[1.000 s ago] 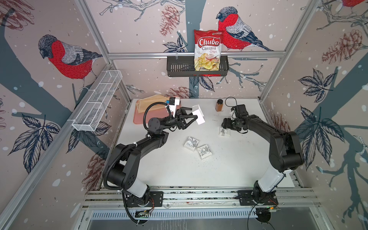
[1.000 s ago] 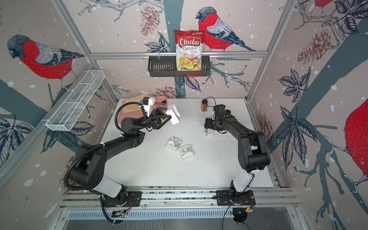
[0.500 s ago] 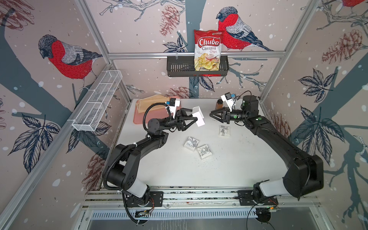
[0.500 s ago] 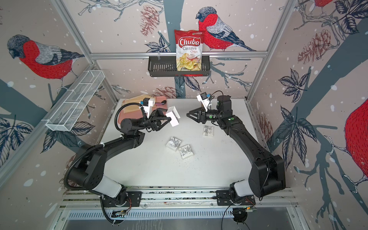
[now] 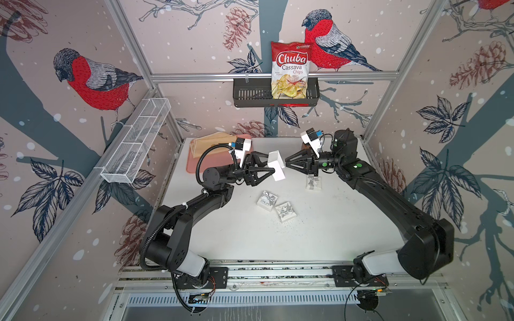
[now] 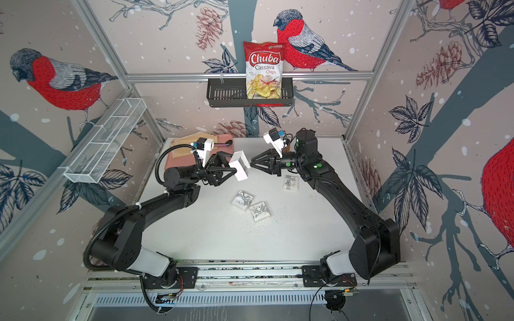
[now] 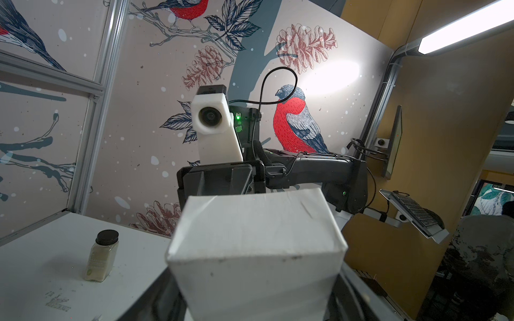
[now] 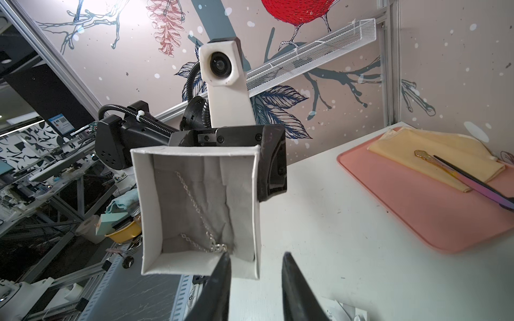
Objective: Take the necklace out of the lift-off lid jewelry box
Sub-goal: Place the jewelry box at the center of the board.
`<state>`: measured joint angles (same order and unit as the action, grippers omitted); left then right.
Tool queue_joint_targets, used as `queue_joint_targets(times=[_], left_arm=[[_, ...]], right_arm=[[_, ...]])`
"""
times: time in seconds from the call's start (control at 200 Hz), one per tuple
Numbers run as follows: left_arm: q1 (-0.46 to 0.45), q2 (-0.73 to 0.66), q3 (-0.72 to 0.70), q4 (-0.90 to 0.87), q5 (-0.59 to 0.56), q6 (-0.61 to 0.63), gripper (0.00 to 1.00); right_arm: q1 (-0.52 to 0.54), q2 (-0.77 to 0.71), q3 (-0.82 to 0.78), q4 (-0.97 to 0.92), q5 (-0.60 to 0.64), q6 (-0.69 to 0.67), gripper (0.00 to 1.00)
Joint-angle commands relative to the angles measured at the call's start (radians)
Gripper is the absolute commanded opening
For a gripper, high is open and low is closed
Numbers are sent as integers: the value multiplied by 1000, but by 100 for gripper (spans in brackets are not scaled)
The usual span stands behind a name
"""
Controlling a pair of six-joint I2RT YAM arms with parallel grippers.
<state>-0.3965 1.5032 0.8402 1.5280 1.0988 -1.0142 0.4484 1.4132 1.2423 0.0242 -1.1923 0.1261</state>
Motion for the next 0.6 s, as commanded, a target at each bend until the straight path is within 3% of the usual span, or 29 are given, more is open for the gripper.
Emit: queue_joint_targets(times=[0.0, 0.595], left_arm=[[-1, -14, -7, 17, 13, 14, 67], [-1, -24, -18, -6, 16, 33, 68]], right_arm=[[8, -5, 5, 5, -30, -21, 32], [50, 42, 42, 11, 1, 20, 11]])
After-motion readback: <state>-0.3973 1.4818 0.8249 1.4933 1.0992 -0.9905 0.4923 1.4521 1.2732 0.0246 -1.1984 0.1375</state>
